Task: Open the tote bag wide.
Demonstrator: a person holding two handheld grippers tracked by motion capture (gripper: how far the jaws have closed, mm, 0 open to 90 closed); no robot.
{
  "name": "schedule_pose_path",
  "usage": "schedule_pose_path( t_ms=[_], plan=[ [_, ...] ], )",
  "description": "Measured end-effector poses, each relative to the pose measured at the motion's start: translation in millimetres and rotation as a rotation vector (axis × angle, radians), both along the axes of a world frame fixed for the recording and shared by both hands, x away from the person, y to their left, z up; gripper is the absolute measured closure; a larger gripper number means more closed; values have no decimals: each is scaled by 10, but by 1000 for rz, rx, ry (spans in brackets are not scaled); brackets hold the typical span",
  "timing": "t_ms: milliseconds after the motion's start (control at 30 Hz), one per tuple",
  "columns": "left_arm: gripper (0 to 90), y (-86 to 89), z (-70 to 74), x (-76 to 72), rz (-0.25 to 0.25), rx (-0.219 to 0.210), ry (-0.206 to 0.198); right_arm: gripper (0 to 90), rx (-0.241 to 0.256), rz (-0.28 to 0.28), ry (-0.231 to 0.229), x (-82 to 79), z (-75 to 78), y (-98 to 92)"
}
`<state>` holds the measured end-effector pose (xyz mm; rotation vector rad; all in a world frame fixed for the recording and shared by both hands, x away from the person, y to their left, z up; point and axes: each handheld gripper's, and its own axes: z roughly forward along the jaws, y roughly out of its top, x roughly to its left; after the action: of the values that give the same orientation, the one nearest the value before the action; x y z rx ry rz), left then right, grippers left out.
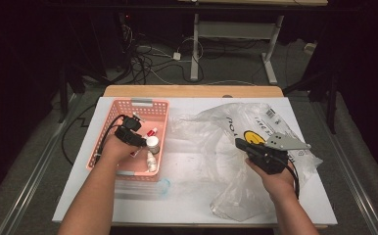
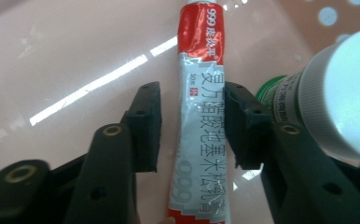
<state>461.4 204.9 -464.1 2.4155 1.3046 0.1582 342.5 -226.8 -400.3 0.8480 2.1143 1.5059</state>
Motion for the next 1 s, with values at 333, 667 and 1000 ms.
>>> schedule_pose_path(
  t_ms=[333, 667, 1000],
  plan=[
    [675, 13, 5, -8, 13, 4, 0, 900, 14, -3, -5, -4, 15, -25],
    [682, 34, 19, -5, 29, 0, 15, 900, 13, -1, -9, -7, 20, -23],
    [683, 56, 56, -20, 49, -8, 2, 900, 24, -3, -7, -6, 31, -25]
  ],
)
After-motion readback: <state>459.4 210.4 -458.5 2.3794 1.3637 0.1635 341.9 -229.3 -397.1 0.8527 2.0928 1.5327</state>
